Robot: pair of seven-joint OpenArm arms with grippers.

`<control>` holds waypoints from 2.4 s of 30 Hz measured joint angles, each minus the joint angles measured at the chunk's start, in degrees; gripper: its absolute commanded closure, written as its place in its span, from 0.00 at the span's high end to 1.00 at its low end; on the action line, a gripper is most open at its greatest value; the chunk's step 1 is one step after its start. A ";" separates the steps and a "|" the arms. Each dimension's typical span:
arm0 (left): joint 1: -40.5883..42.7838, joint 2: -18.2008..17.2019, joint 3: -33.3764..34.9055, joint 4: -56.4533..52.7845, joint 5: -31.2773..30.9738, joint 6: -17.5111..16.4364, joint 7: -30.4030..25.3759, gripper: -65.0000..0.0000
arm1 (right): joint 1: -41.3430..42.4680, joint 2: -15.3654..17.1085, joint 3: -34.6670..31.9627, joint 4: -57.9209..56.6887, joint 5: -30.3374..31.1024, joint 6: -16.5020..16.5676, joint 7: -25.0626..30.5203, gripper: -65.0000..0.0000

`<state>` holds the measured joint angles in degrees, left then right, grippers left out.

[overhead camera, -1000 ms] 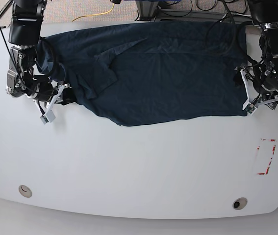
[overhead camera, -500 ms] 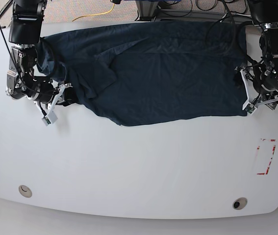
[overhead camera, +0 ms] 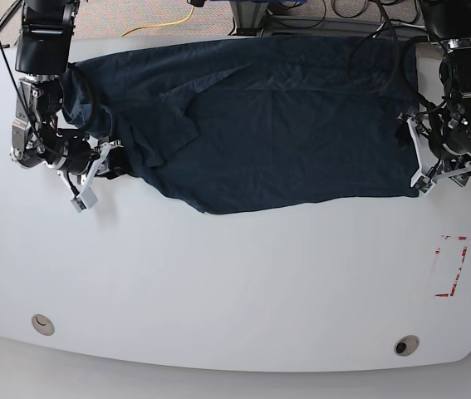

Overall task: Layout the t-shirt on the table in an organized manner, then fold the t-shirt properly
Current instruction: 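Hold the pinched side fabric with the right gripper and tug it flat, then move the right gripper along the side edge to the hem corner and grasp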

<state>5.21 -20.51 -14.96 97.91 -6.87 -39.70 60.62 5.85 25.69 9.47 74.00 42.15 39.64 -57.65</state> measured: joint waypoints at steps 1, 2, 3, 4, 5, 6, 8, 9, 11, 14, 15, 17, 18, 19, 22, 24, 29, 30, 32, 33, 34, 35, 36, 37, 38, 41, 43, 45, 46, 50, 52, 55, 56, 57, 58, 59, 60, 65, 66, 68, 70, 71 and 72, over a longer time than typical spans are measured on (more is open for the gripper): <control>0.00 0.00 0.00 0.00 0.00 0.00 0.00 0.81 | 0.00 0.00 0.00 0.00 0.00 0.00 0.00 0.09; 0.00 0.00 0.00 0.00 0.00 0.00 0.00 0.81 | 0.02 0.00 0.00 0.00 0.00 0.00 0.00 0.06; 0.00 0.00 0.00 0.00 0.00 0.00 0.00 0.81 | 0.02 0.00 0.00 0.00 0.00 0.00 0.00 0.02; 0.00 0.00 0.00 0.00 0.00 0.00 0.00 0.81 | 0.02 0.00 0.00 0.00 0.00 0.00 0.00 0.00; 0.00 -0.02 0.00 0.00 0.00 0.00 0.00 0.81 | 0.02 0.00 0.00 0.00 0.00 0.00 0.02 0.00; 0.02 -0.02 0.00 0.00 0.00 0.00 0.00 0.81 | 0.02 0.00 0.00 0.00 0.00 0.00 0.00 0.00; 0.00 -0.02 0.00 0.00 0.00 0.00 0.00 0.81 | 0.02 -0.09 -0.02 0.00 0.00 0.00 0.00 0.00; 0.00 -0.02 0.00 0.00 0.00 0.00 0.00 0.81 | 0.02 -0.11 -0.02 0.00 0.00 0.00 0.00 0.00; 0.00 0.00 0.00 0.00 -0.02 0.00 0.00 0.81 | 0.07 -0.13 -0.04 0.00 0.00 0.00 0.00 0.00; 0.00 -0.02 0.00 0.00 0.00 0.00 0.00 0.81 | 0.28 -0.11 -0.48 0.00 -0.02 0.00 0.00 0.00; 0.00 -0.02 0.00 0.00 0.02 0.00 0.00 0.81 | 0.52 -0.13 -0.66 0.00 -0.04 0.00 0.00 0.00; 0.00 -0.02 0.00 0.00 0.00 0.00 0.00 0.81 | 1.05 -0.15 -0.87 0.00 -0.20 0.02 -0.09 0.00; 0.00 -0.02 0.00 0.00 0.00 0.00 0.00 0.81 | 1.38 -0.15 -0.87 0.04 -0.20 0.00 -0.13 0.00; 0.00 0.00 0.00 0.00 0.00 0.00 0.00 0.81 | 1.70 -0.13 -0.87 0.13 -0.15 0.04 -0.15 0.00; 0.00 -0.02 0.00 0.00 0.02 0.00 0.00 0.81 | 2.71 0.04 -0.85 1.40 -0.17 0.00 -0.22 0.00; 0.00 -0.02 0.00 0.00 0.00 0.00 0.00 0.81 | 3.30 0.20 -0.81 2.67 -0.35 0.00 -0.33 0.00; 0.00 -0.02 -0.02 0.00 0.02 0.00 0.00 0.81 | 5.14 0.37 -0.66 6.32 -0.17 0.00 -0.57 0.00; 0.00 -0.04 -0.02 0.00 0.00 0.00 0.00 0.81 | 5.55 0.35 -0.26 7.39 -0.11 0.02 -1.03 0.00; 0.00 -0.04 -0.02 0.00 0.00 0.00 0.00 0.81 | 5.95 0.48 0.76 8.41 0.02 0.04 -1.90 0.00; 0.02 -0.04 -0.02 0.00 0.02 0.00 0.00 0.81 | 6.19 0.46 1.75 9.01 0.09 0.04 -2.51 0.00; 0.02 -0.04 -0.02 0.00 0.00 0.00 0.00 0.81 | 6.32 0.52 2.25 9.33 0.07 0.04 -2.95 0.00; 0.02 -0.04 -0.02 0.00 0.00 0.00 0.00 0.81 | 6.40 0.66 3.04 9.73 0.04 0.04 -3.02 0.00; 0.02 -0.07 -0.02 0.00 0.00 0.00 0.00 0.81 | 6.43 0.76 3.41 9.94 -0.02 -0.04 -3.10 0.00; 0.04 -0.15 -0.04 0.00 0.02 0.00 0.00 0.81 | 6.38 1.01 3.85 10.32 -0.02 -0.07 -3.10 0.00; 0.02 -0.15 -0.04 0.00 0.00 0.00 0.02 0.81 | 6.38 1.18 4.09 10.38 -0.09 -0.17 -3.26 0.00; 0.02 -0.15 -0.04 0.02 -0.02 0.00 -0.02 0.81 | 6.78 1.14 4.13 10.34 -0.28 -0.17 -4.00 0.00; 0.02 -0.15 -0.04 0.00 0.00 0.00 0.00 0.81 | 7.37 1.14 4.02 10.16 -0.42 -0.15 -4.35 0.00; 0.09 -0.17 -0.09 0.00 0.02 0.00 0.00 0.81 | 8.04 1.38 3.96 10.19 -0.39 -0.15 -4.31 0.00; 0.15 -0.17 -0.15 0.00 0.02 0.00 0.00 0.81 | 8.50 1.86 3.91 10.19 -0.22 -0.11 -4.09 0.00; 0.20 -0.17 -0.15 0.00 0.00 0.00 0.00 0.81 | 9.51 3.26 4.07 10.32 -0.02 0.02 -3.98 0.00; 0.17 -0.15 -0.15 0.00 0.00 0.00 0.00 0.81 | 10.34 3.85 4.15 10.03 -0.63 -0.04 -4.13 0.00; 0.17 -0.15 -0.15 0.00 -0.02 0.00 -0.02 0.81 | 11.26 4.35 4.04 9.94 -0.55 0.00 -4.11 0.00; 0.17 -0.15 -0.15 0.00 -0.02 0.00 0.00 0.81 | 11.61 4.50 4.04 9.94 -0.35 0.02 -4.09 0.00; 0.20 -0.17 -0.15 0.00 0.00 0.00 0.00 0.81 | 12.09 4.61 4.04 9.94 -0.22 0.02 -4.11 0.00; 0.22 -0.20 -0.15 0.00 0.02 0.00 0.02 0.81 | 12.59 4.66 4.04 9.94 -0.17 0.02 -4.11 0.00; 0.24 -0.20 -0.20 0.00 0.09 0.00 0.04 0.81 | 13.07 4.66 4.04 9.94 -0.31 0.02 -4.13 0.00; 0.20 -0.20 -0.22 0.00 0.07 0.00 0.04 0.81 | 13.40 4.79 4.04 9.94 -0.39 0.02 -4.11 0.00; 0.20 -0.15 -0.20 0.00 -0.02 0.00 -0.02 0.81 | 14.05 5.57 4.04 9.97 0.00 0.00 -3.91 0.03; 0.20 -0.15 -0.20 0.00 0.00 0.00 -0.02 0.81 | 13.99 5.62 4.04 9.97 -0.17 -0.04 -3.93 0.07; 0.20 -0.20 -0.20 0.00 0.07 0.00 0.02 0.81 | 13.90 5.60 4.04 9.94 -0.44 -0.04 -4.13 0.15; 0.20 -0.17 -0.20 0.00 0.00 0.00 0.00 0.81 | 13.77 5.53 4.02 9.94 -0.42 -0.02 -4.11 0.26; 0.17 -0.15 -0.20 0.00 0.00 0.00 0.00 0.81 | 13.75 5.46 4.02 9.94 -0.35 0.00 -4.07 0.33; 0.17 -0.15 -0.20 0.00 -0.02 0.00 -0.02 0.81 | 13.75 5.42 4.04 9.97 -0.37 0.00 -4.09 0.37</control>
<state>5.39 -20.67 -15.16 97.91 -6.90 -39.70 60.60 19.59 31.11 13.52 83.96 41.78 39.64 -61.73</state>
